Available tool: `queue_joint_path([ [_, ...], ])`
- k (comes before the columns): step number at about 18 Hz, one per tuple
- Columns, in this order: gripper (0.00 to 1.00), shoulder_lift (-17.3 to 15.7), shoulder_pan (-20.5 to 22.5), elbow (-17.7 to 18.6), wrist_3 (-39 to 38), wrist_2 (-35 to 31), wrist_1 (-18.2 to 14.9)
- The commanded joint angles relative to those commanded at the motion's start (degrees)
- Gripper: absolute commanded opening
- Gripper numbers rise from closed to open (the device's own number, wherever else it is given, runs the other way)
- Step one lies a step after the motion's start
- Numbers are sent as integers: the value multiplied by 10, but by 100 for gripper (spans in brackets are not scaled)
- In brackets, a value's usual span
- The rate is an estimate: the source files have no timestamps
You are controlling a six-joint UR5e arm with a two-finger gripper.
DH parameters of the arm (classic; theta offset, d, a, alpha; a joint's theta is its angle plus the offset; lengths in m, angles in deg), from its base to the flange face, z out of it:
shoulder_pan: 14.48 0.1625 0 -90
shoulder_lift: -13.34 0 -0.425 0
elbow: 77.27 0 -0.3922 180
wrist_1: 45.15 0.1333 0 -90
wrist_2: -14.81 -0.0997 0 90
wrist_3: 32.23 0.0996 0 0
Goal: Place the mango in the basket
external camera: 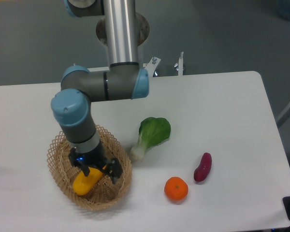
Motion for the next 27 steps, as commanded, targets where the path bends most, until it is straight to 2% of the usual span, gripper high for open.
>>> queue_joint_path([
  [5,100,-18,59,-27,11,3,0],
  [10,100,-37,120,-39,82,3,-11],
  [18,100,-64,192,-40,292,4,-91],
  [22,100,-84,215,-35,394,4,-119],
  [27,100,-85,217,-32,398,4,-120],
])
